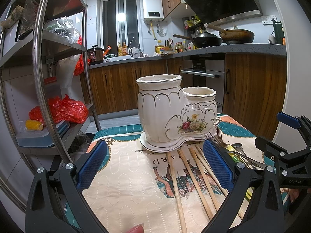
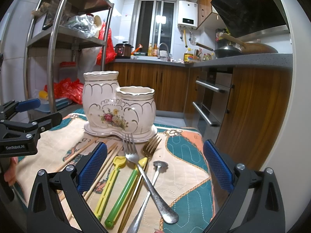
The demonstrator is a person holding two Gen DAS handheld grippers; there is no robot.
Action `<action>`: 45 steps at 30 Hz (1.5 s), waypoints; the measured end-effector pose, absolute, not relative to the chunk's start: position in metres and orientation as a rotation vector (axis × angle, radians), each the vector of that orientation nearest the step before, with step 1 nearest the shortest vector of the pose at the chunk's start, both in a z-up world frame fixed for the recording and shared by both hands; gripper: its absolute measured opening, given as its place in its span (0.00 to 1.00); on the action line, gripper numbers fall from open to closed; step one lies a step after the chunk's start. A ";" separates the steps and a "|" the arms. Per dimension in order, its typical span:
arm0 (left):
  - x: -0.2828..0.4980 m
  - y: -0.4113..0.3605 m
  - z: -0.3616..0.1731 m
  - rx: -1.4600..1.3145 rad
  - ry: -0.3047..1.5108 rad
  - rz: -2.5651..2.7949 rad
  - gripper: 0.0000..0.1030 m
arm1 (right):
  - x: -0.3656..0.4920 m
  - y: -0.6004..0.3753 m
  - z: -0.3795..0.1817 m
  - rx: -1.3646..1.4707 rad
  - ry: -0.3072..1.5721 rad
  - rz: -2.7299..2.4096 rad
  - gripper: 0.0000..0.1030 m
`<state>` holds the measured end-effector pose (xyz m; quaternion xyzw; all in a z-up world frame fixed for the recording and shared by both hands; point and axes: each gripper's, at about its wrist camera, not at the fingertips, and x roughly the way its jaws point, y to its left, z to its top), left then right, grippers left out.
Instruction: Organize utensils
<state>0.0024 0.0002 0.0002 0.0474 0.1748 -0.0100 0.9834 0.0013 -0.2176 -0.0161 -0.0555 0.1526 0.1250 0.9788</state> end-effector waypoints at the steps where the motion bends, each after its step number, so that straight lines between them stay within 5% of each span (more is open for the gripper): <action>1: 0.002 0.000 0.000 0.096 0.351 -0.020 0.95 | 0.001 -0.218 -0.016 -0.112 0.307 0.252 0.95; 26: 0.002 0.000 0.001 0.074 0.359 -0.051 0.95 | 0.001 -0.220 -0.013 -0.125 0.319 0.281 0.95; 38: 0.035 0.000 -0.030 0.143 0.647 -0.086 0.95 | 0.024 -0.218 -0.029 -0.277 0.567 0.416 0.93; 45: 0.040 0.000 -0.041 0.154 0.742 -0.146 0.89 | 0.043 -0.218 -0.031 -0.274 0.705 0.493 0.48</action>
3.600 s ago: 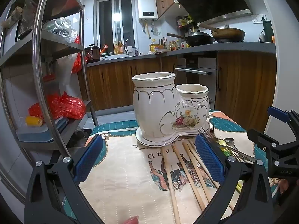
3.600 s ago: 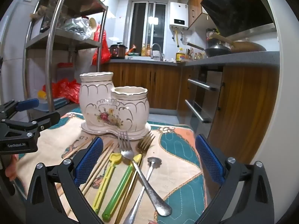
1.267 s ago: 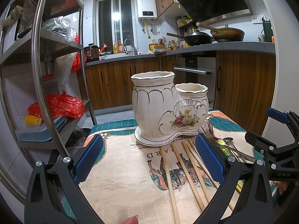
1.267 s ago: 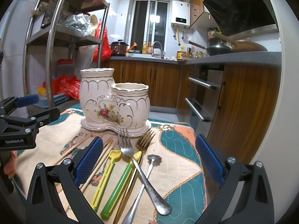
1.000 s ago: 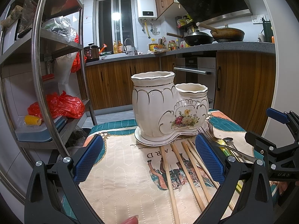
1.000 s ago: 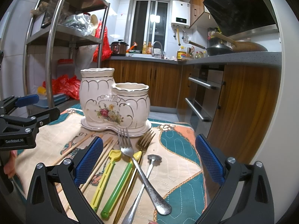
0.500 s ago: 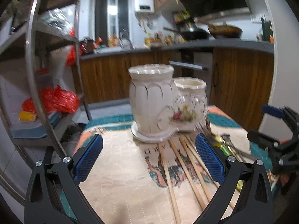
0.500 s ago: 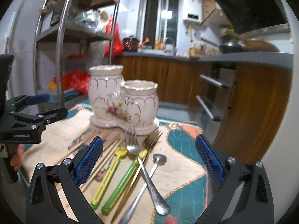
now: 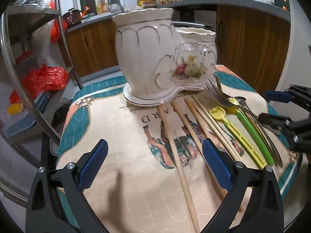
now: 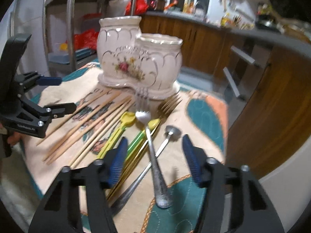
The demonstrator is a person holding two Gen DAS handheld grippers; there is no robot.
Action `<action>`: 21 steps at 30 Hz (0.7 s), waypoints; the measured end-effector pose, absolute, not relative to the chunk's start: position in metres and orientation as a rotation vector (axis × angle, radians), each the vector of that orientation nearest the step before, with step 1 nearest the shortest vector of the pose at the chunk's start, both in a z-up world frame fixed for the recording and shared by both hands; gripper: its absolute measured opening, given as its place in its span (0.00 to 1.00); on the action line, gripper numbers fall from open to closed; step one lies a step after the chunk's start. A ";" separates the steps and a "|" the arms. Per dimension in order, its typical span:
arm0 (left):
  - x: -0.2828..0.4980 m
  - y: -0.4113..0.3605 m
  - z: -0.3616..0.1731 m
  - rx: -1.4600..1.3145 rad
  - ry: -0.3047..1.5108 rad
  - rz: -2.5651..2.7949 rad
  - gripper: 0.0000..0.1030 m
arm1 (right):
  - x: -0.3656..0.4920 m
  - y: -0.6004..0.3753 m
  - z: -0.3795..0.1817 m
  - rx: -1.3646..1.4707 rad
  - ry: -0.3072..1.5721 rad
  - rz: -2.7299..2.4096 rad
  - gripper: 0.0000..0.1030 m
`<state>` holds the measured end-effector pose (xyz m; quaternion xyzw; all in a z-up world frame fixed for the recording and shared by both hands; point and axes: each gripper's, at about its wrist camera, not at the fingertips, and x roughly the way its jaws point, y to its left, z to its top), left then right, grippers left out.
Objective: Organize utensils
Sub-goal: 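Grasp a wooden chopstick with the left tool while the right tool grasps the silver fork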
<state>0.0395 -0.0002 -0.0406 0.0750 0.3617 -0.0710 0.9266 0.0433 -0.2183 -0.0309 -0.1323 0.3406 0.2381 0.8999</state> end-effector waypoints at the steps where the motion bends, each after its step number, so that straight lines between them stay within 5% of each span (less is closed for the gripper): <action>1: 0.040 -0.001 -0.041 0.153 0.753 -0.157 0.85 | 0.048 -0.218 -0.032 -0.264 0.737 0.523 0.42; 9: 0.045 -0.009 -0.052 0.173 0.845 -0.220 0.55 | 0.070 -0.211 -0.043 -0.242 0.867 0.602 0.20; 21: 0.051 -0.008 -0.054 0.213 0.918 -0.234 0.53 | 0.071 -0.216 -0.039 -0.355 0.934 0.586 0.14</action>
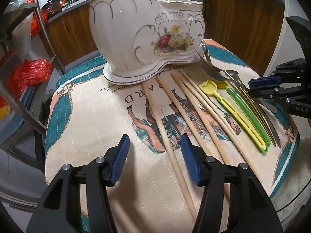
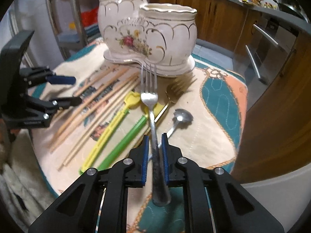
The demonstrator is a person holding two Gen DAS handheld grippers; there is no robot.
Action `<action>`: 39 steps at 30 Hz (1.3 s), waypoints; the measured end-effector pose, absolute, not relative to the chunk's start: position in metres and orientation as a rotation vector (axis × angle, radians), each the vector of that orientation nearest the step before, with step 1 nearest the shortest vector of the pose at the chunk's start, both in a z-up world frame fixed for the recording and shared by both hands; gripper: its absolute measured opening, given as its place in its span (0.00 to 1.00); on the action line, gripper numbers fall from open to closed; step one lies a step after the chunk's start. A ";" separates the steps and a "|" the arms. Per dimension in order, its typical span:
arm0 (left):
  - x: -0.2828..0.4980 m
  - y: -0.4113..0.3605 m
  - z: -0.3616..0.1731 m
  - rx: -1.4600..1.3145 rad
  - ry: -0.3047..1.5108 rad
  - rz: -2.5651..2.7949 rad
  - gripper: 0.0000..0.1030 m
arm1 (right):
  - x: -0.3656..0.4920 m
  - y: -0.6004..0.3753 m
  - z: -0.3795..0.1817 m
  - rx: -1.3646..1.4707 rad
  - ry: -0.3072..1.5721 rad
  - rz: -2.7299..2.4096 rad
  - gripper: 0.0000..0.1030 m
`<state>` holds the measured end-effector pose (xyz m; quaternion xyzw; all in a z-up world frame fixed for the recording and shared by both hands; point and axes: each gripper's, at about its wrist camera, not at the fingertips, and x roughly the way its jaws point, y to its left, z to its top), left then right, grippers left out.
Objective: Organize utensils
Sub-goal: 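Grasp a wooden chopstick with the left tool while the right tool grasps the silver fork, then lift the chopstick and fork and carry both over the ceramic holder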
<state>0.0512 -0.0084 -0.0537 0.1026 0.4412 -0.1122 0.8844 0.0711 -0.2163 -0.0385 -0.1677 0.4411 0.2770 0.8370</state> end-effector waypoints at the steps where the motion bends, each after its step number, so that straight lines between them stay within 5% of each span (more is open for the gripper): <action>1: 0.053 -0.009 -0.053 0.212 0.924 -0.235 0.53 | 0.073 -0.216 -0.039 -0.361 0.939 0.585 0.14; 8: 0.075 -0.009 -0.050 0.190 0.985 -0.257 0.50 | 0.075 -0.193 -0.046 -0.540 0.920 0.550 0.14; 16: 0.085 -0.011 -0.048 0.190 0.979 -0.233 0.09 | 0.076 -0.191 -0.049 -0.587 0.878 0.549 0.07; 34: 0.041 0.009 -0.025 0.161 0.736 -0.300 0.06 | 0.033 -0.232 0.003 -0.289 0.566 0.555 0.07; 39: 0.037 0.010 -0.027 0.184 0.790 -0.329 0.06 | 0.022 -0.236 0.012 -0.233 0.520 0.559 0.07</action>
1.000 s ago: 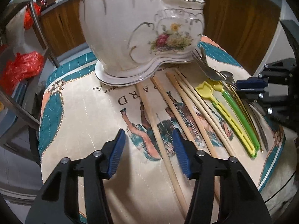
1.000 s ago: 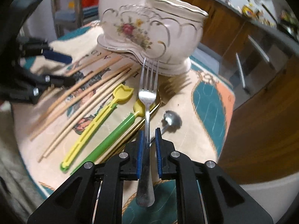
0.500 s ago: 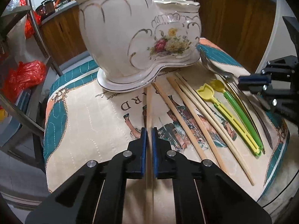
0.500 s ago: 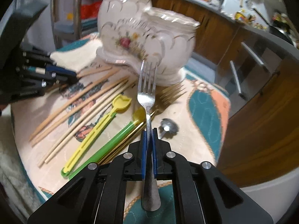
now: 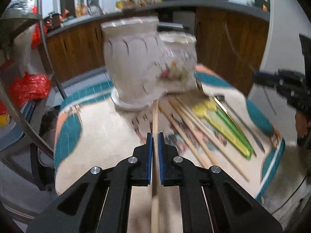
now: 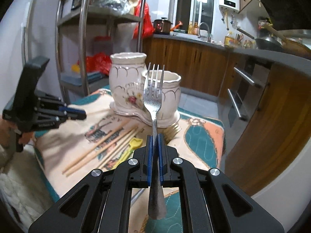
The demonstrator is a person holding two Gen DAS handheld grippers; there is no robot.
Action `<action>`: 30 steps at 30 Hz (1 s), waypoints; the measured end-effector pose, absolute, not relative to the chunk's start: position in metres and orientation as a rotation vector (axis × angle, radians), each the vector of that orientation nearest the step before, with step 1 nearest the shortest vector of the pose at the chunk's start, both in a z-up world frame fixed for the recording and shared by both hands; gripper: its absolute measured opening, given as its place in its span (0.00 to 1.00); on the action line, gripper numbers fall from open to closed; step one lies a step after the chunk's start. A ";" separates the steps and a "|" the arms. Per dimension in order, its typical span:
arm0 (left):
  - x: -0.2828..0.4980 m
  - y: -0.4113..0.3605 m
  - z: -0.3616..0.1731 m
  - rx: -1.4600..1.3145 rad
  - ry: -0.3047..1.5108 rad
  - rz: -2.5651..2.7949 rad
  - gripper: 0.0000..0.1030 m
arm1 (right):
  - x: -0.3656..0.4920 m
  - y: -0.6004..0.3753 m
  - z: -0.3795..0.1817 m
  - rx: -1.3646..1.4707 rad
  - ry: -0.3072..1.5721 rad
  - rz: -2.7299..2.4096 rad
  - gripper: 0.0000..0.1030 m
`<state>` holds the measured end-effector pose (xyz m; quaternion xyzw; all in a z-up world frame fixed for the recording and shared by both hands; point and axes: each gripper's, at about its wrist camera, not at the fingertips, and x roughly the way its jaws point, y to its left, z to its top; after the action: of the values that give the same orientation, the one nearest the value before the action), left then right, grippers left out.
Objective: Organize utensils
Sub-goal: 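Lift the chopstick and fork and carry both over the ceramic holder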
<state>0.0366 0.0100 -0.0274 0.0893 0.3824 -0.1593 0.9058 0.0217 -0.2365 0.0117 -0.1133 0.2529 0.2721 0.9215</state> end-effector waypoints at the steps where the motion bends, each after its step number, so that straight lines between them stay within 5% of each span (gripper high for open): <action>1: 0.040 0.011 -0.031 0.193 0.825 -0.329 0.06 | 0.021 -0.237 0.013 -0.226 0.520 0.562 0.07; 10: 0.056 0.008 -0.040 0.260 1.043 -0.360 0.12 | 0.010 -0.237 0.027 -0.178 0.467 0.573 0.07; 15: 0.061 0.004 -0.042 0.289 1.067 -0.366 0.07 | 0.005 -0.240 0.042 -0.137 0.395 0.578 0.07; 30: 0.024 0.030 0.038 0.116 0.500 -0.383 0.06 | 0.044 -0.236 0.068 0.069 0.305 0.612 0.07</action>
<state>0.0235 0.0299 0.0377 0.0571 0.2456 -0.1882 0.9492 0.0439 -0.2359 0.0678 0.0340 0.1495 0.2998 0.9416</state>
